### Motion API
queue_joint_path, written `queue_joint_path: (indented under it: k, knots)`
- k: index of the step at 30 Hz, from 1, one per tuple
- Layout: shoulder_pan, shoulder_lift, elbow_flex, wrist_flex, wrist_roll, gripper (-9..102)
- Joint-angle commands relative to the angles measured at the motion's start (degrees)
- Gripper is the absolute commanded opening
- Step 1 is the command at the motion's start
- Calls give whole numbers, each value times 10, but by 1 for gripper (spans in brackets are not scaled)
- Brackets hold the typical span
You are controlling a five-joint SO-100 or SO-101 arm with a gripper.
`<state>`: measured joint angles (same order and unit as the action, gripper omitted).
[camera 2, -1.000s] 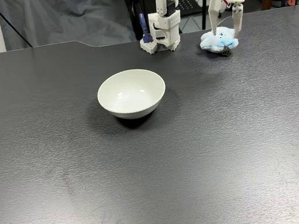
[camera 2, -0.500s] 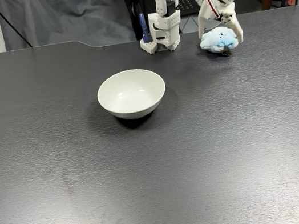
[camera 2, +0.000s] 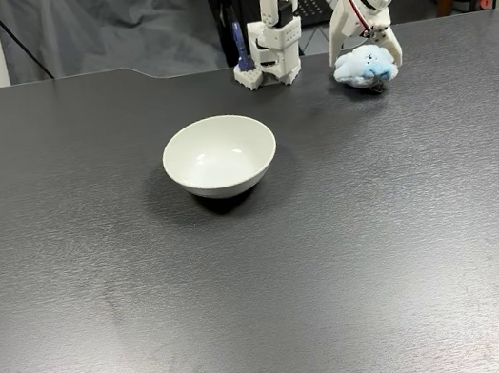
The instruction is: Grasp a skyblue doll and put it in the white bowl.
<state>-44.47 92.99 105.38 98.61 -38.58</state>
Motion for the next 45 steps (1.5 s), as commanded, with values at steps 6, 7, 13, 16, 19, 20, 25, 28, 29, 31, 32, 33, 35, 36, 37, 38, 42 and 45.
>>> queue_joint_path:
  k: [6, 7, 13, 16, 19, 20, 25, 28, 29, 31, 32, 33, 35, 36, 37, 38, 42, 45]
  knots:
    - [3, -59, -14, -44, -4, 58]
    - [3, -72, -14, -46, -4, 58]
    - [-4, -88, -14, -48, -4, 58]
    - [-28, -89, -14, -48, -4, 58]
    - [-49, -84, -15, -48, 0, 58]
    - [-54, -83, -19, -48, 4, 58]
    - [-54, -90, -94, -47, 4, 58]
    - [-56, -100, -140, -41, 5, 58]
    - [-56, -108, -150, -41, 5, 58]
    - [-62, -131, -163, -40, 5, 58]
    - [-69, -142, -164, -40, 5, 58]
    - [-75, -153, -163, -40, 5, 58]
    - [-82, -168, -157, -40, 5, 58]
    - [-83, -173, -157, -40, 5, 58]
    - [-83, -177, -157, -39, 4, 58]
    - [-83, -181, -157, -39, 2, 58]
    - [-78, -206, -156, -38, -4, 58]
    - [-76, -232, -156, -25, -4, 58]
